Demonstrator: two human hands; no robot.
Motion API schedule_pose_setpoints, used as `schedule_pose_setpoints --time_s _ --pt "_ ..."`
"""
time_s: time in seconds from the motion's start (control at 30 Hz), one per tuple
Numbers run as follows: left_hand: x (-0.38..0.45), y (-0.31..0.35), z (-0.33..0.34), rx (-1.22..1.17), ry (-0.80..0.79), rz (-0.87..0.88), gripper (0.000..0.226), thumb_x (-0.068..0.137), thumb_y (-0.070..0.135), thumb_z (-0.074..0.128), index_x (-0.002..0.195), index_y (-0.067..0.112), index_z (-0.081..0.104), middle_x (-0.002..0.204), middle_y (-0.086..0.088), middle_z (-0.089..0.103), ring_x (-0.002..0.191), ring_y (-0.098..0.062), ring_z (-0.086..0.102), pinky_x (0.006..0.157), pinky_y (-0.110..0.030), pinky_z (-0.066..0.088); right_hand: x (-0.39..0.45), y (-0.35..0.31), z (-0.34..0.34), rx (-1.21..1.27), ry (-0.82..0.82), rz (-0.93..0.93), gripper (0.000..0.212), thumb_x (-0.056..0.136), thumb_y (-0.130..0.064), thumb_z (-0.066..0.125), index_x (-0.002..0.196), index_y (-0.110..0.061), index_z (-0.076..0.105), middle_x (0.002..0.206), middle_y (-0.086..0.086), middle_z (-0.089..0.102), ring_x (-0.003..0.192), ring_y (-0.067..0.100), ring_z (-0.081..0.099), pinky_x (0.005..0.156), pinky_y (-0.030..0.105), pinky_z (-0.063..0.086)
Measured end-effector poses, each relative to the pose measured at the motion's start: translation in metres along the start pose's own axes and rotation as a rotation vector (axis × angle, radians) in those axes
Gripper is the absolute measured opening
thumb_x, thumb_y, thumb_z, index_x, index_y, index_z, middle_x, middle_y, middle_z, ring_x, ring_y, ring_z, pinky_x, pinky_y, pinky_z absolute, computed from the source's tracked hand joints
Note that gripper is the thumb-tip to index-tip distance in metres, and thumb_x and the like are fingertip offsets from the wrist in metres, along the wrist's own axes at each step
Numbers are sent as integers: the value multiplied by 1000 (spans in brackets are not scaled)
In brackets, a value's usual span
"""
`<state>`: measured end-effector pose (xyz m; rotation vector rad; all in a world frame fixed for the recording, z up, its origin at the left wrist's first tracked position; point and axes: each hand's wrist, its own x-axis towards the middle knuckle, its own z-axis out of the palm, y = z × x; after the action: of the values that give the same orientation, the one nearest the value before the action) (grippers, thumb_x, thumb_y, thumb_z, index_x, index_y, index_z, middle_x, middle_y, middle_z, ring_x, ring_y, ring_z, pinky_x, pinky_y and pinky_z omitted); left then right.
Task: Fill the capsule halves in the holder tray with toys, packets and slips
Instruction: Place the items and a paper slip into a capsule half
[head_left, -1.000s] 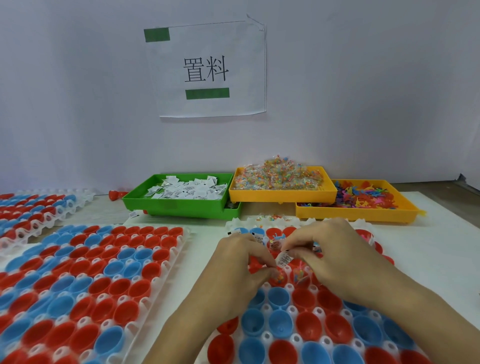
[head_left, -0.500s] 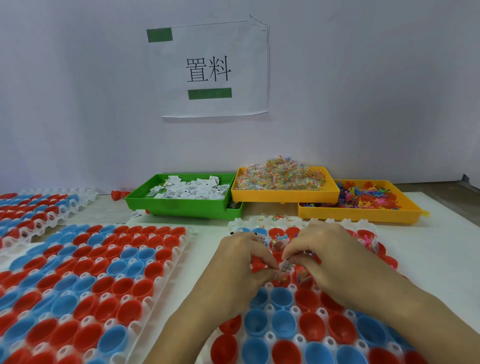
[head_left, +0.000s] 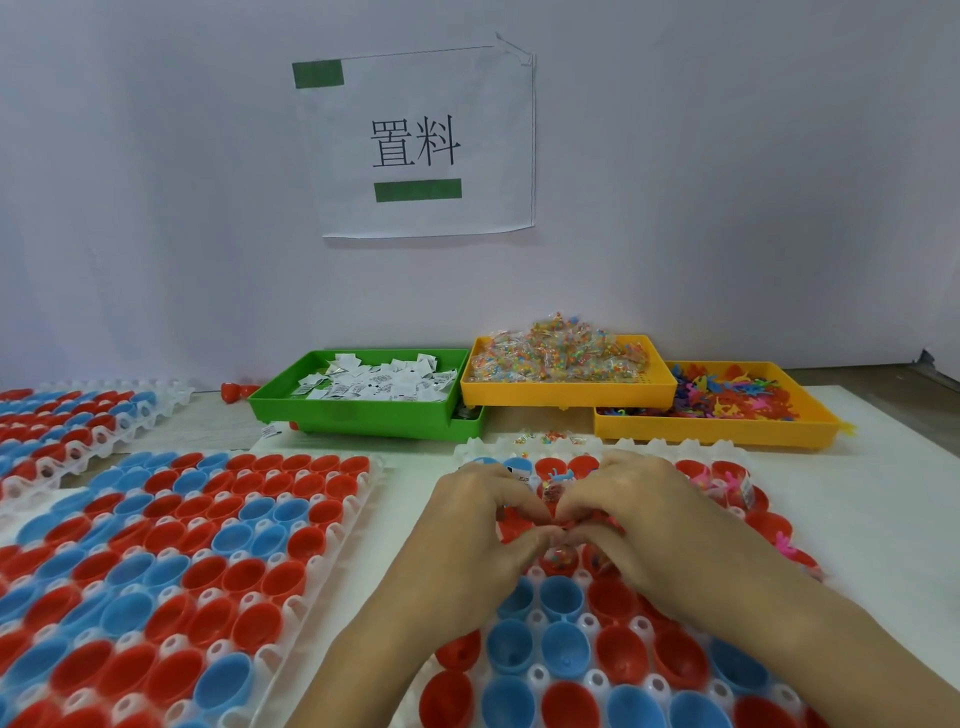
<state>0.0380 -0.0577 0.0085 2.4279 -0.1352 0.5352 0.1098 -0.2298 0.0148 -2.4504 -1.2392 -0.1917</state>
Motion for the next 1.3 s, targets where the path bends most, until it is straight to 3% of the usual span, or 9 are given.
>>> schedule_pose_setpoints --time_s 0.1,0.2,0.5,0.7,0.8,0.97,1.1,1.2,1.3 --pt "-1 0 2 31 -38 -8 5 82 31 79 87 30 79 82 20 62 87 -4 56 76 -21 45 1 2 0 18 27 -14 17 99 -30 57 100 -33 74 96 -14 64 90 -2 48 89 19 43" --pt "-1 1 3 32 -40 9 7 84 26 77 88 30 79 84 18 62 88 -6 55 77 -21 44 3 1 1 2 11 -44 24 101 -27 53 109 -33 75 101 -14 68 89 -2 43 81 9 36" --pt "-2 -3 4 33 -35 22 9 85 23 72 86 29 79 82 19 62 86 -4 55 77 -21 44 -1 2 1 43 24 -51 26 101 -25 53 114 -33 73 104 -19 67 90 -9 44 78 9 37" --pt "-2 -4 2 19 4 50 19 86 43 70 102 34 76 93 24 67 96 2 56 82 -11 39 -2 0 -11 139 89 -20 19 98 -23 61 102 -30 78 87 -22 69 92 -6 55 79 5 42" --pt "-3 -2 5 39 -15 40 21 83 46 73 102 37 74 94 26 63 96 1 54 81 -15 39 -3 4 -23 217 138 13 17 95 -25 65 100 -36 77 87 -29 69 92 -11 60 74 5 44" --pt "-2 -1 8 37 15 36 10 86 35 73 94 33 78 86 29 59 90 3 54 78 -11 40 -3 23 -46 304 270 130 15 94 -28 64 92 -35 77 82 -26 72 87 -13 63 71 2 44" --pt "-3 1 11 41 28 21 14 89 38 69 98 33 78 86 31 57 91 3 53 76 -10 37 1 56 -54 329 377 285 17 98 -29 58 95 -35 74 80 -18 73 81 -10 64 66 12 45" --pt "-3 1 10 9 65 26 17 90 40 65 102 35 76 90 30 63 92 3 55 78 -11 40 13 100 -61 346 523 464 19 101 -19 55 106 -22 73 91 -8 74 82 1 66 70 23 45" --pt "-1 -2 7 -26 146 18 16 90 39 63 100 33 74 88 25 66 88 2 57 76 -12 42 36 142 -65 233 517 653 22 97 -13 57 111 -16 73 111 8 72 99 22 63 80 28 42"
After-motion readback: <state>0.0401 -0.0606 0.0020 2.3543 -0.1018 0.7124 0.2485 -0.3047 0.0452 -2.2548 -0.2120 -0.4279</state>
